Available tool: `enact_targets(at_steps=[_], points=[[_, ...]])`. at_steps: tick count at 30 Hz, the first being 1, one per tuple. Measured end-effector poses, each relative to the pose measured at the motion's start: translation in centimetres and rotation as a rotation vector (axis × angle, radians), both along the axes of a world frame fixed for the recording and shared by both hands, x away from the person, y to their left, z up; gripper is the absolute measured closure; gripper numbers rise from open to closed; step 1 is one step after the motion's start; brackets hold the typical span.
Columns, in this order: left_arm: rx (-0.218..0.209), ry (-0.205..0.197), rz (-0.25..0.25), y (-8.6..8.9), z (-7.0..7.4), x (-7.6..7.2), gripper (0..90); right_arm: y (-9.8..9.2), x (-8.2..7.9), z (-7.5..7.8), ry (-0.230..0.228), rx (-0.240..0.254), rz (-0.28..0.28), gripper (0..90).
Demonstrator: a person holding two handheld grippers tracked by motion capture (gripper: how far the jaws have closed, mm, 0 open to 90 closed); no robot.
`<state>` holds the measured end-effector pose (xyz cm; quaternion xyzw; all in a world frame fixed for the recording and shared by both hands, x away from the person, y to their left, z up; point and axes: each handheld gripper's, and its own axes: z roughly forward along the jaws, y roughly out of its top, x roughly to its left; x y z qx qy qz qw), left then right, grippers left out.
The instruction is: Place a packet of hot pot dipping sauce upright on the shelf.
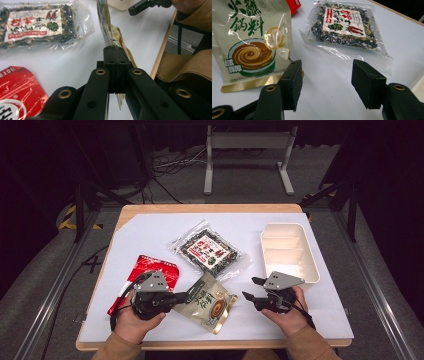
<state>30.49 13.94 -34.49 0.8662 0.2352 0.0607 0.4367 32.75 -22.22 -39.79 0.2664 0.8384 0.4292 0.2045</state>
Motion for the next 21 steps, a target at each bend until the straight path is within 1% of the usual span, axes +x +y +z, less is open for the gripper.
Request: enact_targets(at_steps=[1,2,4,7,8,9,11,13,15,17,19,21], points=[[-0.004,-0.019,-0.002,0.1,0.5,-0.3,90.0,0.1,-0.1,0.1,-0.003,0.002,0.003,42.2],[-0.006,-0.024,-0.002,0.1,0.7,-0.5,90.0,0.1,-0.1,0.2,-0.004,0.003,0.005,42.2],[-0.009,-0.047,-0.005,0.1,1.2,-0.8,90.0,0.1,-0.2,0.4,-0.008,0.004,0.010,42.2],[-0.008,-0.071,-0.002,0.1,1.8,-1.2,90.0,0.2,-0.3,0.6,-0.009,0.010,0.017,42.2],[-0.008,-0.071,-0.002,0.1,1.8,-1.2,90.0,0.3,-0.4,0.7,-0.013,0.013,0.021,42.2],[-0.010,-0.081,-0.002,0.2,2.1,-1.4,90.0,0.3,-0.4,0.8,-0.014,0.014,0.025,42.2],[-0.010,-0.089,-0.003,0.2,2.2,-1.4,90.0,0.3,-0.5,0.9,-0.013,0.018,0.033,42.3],[-0.010,-0.101,-0.003,0.3,2.5,-1.6,90.0,0.4,-0.4,1.2,-0.002,0.031,0.059,43.0],[-0.007,-0.111,0.000,0.4,2.7,-1.7,90.0,0.5,-0.5,1.4,-0.006,0.031,0.073,43.6],[-0.006,-0.117,0.002,0.4,2.9,-1.8,90.0,0.8,-0.6,1.9,-0.009,0.032,0.107,44.6],[-0.003,-0.124,0.003,0.5,3.1,-1.8,90.0,0.9,-0.6,2.1,-0.010,0.032,0.115,45.1],[0.002,-0.128,0.003,0.5,3.2,-1.8,90.0,1.1,-0.6,2.6,-0.008,0.033,0.143,45.6]])
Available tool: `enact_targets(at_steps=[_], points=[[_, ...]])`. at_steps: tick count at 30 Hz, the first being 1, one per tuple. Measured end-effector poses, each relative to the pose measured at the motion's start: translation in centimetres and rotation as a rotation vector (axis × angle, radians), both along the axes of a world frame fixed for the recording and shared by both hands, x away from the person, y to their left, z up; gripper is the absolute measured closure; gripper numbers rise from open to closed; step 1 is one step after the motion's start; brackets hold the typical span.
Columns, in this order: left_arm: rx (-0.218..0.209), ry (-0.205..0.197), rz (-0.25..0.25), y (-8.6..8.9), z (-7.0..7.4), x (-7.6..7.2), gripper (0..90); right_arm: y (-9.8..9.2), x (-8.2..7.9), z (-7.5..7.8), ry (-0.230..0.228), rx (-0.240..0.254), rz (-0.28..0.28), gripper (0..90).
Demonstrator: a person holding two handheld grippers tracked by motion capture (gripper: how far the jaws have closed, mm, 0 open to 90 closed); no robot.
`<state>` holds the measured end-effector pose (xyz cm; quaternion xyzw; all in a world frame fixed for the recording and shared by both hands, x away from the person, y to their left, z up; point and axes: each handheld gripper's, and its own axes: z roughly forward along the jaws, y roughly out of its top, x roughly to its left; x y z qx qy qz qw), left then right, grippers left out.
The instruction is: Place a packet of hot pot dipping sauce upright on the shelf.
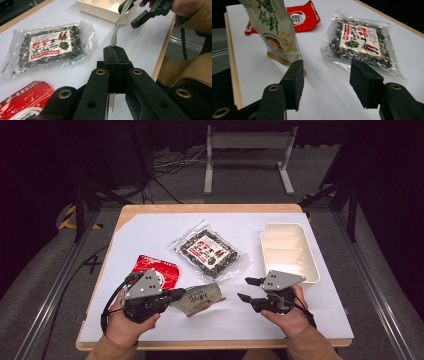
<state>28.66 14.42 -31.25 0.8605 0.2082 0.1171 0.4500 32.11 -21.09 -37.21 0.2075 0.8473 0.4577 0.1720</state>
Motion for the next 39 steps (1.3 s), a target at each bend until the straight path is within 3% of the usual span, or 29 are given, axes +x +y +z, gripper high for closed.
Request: enact_targets(at_steps=[8,17,29,39], points=[[0.008,-0.002,-0.009,0.2,0.5,-0.2,90.0,1.1,0.1,2.3,0.005,-0.027,0.118,50.8],[0.014,-0.003,-0.014,0.1,0.6,-0.3,90.0,3.7,-0.2,4.9,0.016,-0.117,0.267,51.5],[0.022,-0.007,-0.035,-0.3,0.6,-0.6,90.0,7.0,0.0,6.1,-0.014,-0.208,0.336,52.5],[0.017,-0.009,-0.052,-0.7,0.6,-0.8,90.0,9.3,0.6,5.5,-0.003,-0.264,0.389,64.7]])
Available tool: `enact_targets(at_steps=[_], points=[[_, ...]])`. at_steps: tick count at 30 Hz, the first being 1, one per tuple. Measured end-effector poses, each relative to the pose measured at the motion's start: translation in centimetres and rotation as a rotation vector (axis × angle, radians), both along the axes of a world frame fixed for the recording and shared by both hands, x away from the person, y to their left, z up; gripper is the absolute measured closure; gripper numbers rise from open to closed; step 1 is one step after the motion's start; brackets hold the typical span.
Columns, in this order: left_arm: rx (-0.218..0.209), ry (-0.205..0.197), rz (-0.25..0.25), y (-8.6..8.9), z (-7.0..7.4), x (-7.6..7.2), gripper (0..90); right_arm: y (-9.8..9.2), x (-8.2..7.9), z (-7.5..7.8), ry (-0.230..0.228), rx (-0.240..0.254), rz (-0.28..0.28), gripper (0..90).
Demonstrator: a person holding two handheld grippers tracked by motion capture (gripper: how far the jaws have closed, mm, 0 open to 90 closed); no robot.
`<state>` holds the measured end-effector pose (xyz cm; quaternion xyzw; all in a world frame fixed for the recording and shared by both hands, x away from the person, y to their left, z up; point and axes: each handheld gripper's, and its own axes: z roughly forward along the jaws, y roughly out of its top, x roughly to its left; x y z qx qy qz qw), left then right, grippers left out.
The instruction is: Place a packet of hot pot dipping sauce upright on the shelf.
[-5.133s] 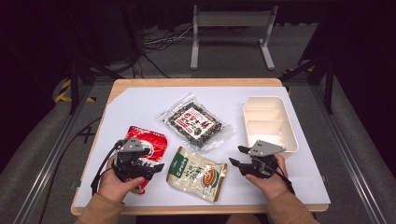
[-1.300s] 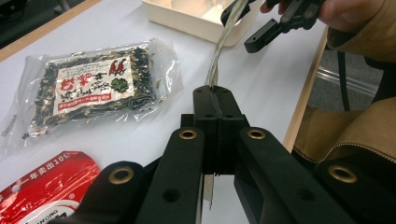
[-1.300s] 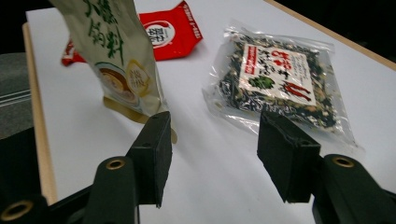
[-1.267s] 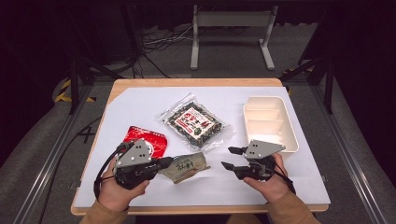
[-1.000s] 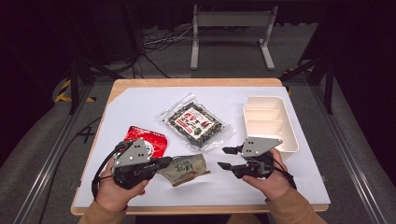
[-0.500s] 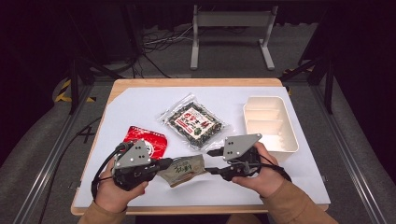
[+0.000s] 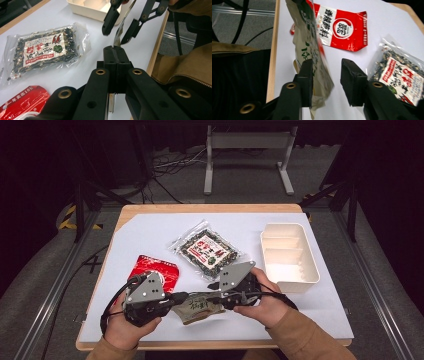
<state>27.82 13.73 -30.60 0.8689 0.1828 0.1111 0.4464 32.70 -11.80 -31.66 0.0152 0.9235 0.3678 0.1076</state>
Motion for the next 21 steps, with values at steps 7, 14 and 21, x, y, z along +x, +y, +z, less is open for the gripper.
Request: enact_targets(at_steps=[7,14,21], points=[[-0.002,-0.004,-0.005,-0.1,0.0,-0.1,90.0,1.0,0.5,-0.8,0.038,-0.024,0.039,69.7],[-0.006,-0.003,-0.002,-0.1,-0.1,0.0,90.0,1.6,0.8,-1.2,0.035,-0.053,0.075,84.8],[-0.015,0.002,-0.009,-0.1,-0.1,0.0,90.0,1.5,0.8,-1.1,0.029,-0.058,0.081,88.9]])
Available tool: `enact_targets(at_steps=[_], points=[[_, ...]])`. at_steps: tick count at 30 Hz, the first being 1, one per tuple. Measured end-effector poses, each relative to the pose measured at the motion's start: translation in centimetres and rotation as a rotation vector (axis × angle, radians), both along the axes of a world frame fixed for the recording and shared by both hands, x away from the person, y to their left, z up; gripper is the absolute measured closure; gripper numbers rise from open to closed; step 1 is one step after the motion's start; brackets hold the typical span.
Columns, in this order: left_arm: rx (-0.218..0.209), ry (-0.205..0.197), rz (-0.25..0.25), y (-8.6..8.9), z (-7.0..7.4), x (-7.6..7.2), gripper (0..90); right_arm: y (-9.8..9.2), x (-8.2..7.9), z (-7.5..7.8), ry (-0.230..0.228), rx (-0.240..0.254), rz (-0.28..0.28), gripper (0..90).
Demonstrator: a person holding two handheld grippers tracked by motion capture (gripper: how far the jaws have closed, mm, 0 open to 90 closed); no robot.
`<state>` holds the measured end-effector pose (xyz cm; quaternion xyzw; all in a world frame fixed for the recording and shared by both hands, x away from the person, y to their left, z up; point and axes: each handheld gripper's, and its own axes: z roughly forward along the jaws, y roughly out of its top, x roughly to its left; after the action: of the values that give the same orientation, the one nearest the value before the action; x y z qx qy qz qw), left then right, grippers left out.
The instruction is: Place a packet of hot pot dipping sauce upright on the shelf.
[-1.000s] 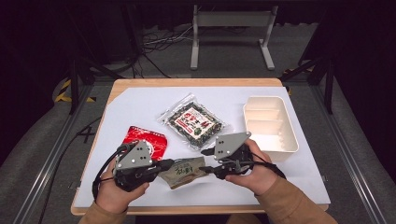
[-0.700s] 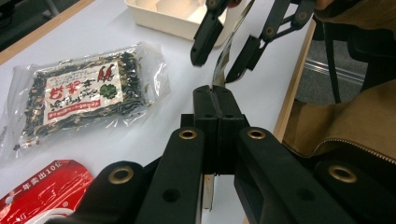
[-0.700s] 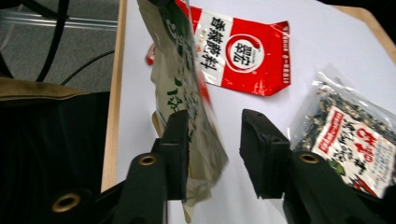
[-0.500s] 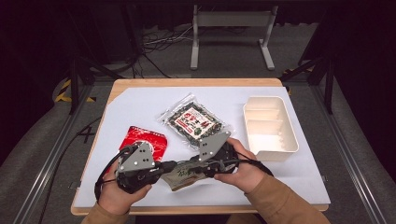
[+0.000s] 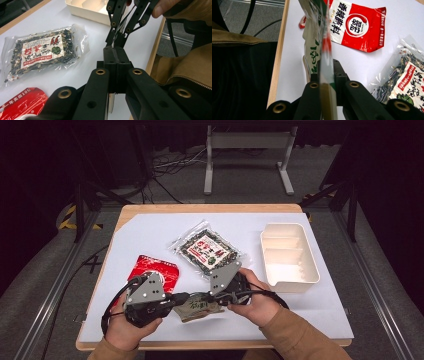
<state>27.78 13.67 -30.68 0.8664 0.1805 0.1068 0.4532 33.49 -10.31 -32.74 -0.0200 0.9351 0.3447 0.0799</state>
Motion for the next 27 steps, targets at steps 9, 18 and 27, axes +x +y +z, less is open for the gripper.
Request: enact_targets(at_steps=[9,18,27], points=[[-0.044,0.015,-0.022,0.4,0.0,0.3,73.4,-0.4,0.0,0.3,0.006,-0.009,-0.005,89.5],[-0.112,-0.032,0.001,1.2,0.2,0.3,46.8,-2.4,0.5,1.6,-0.003,-0.009,-0.039,89.5],[-0.136,-0.054,0.048,1.9,0.1,0.7,37.3,-5.0,1.7,3.1,-0.020,-0.011,-0.099,89.5]])
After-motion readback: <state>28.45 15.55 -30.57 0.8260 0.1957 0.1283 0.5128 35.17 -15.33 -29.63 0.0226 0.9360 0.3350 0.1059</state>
